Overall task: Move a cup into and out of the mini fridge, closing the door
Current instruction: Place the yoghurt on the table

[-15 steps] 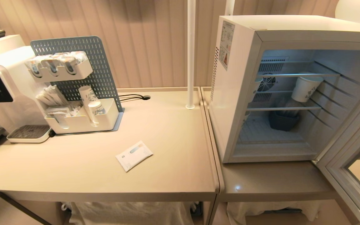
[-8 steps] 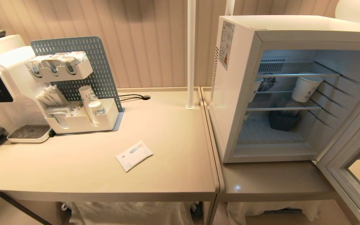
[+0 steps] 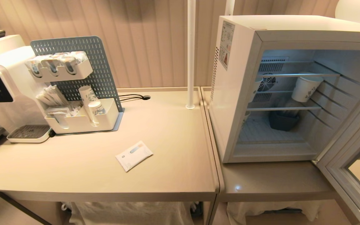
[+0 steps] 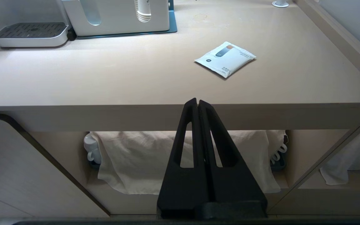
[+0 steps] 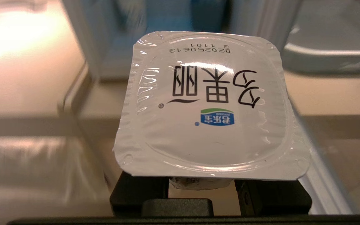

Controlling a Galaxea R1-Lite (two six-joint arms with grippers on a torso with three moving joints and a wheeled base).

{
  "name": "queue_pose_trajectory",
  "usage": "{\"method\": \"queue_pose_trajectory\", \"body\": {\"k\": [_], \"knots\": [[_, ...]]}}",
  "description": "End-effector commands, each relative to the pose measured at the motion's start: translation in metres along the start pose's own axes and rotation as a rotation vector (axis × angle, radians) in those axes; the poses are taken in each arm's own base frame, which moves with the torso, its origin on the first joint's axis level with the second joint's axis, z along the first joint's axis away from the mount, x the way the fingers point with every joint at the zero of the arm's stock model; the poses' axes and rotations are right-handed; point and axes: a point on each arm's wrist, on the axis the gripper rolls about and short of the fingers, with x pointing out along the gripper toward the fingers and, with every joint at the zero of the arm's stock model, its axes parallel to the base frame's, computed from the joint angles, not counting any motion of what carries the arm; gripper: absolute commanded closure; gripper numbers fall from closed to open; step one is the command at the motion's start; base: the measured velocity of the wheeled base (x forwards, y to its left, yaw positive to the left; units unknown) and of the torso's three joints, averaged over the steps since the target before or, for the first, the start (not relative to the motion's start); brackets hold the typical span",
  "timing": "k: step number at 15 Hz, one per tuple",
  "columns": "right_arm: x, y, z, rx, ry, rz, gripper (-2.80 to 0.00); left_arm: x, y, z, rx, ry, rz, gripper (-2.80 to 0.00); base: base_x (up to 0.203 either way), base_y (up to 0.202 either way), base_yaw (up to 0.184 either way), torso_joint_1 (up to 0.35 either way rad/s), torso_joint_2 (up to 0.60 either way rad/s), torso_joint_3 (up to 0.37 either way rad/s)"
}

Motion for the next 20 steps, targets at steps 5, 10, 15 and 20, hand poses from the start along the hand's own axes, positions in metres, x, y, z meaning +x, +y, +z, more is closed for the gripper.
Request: {"method": "queue_pose_trajectory", "body": {"k": [5, 10, 15, 20], "knots": [[-0.0006, 0.0003, -0.0005, -0.008, 0.024, 0.012, 0.0, 0.0001, 0.0, 0.0001, 0.003, 0.001, 0.0, 0.0, 0.0, 0.0, 0.0, 0.0, 0.0, 0.0], [-0.0006, 0.0002, -0.0005, -0.006, 0.024, 0.011, 0.0, 0.0001, 0.0, 0.0001, 0.001, 0.001, 0.0, 0.0, 0.0, 0.0, 0.0, 0.002, 0.0, 0.113], [-0.0007, 0.0002, -0.0008, -0.006, 0.027, 0.011, 0.0, 0.0001, 0.0, 0.0001, 0.001, 0.001, 0.0, 0.0, 0.0, 0.0, 0.0, 0.003, 0.0, 0.199], [-0.0007, 0.0003, -0.0008, -0.006, 0.027, 0.012, 0.0, 0.0001, 0.0, 0.0001, 0.001, 0.001, 0.0, 0.0, 0.0, 0.0, 0.0, 0.001, 0.0, 0.045]]}}
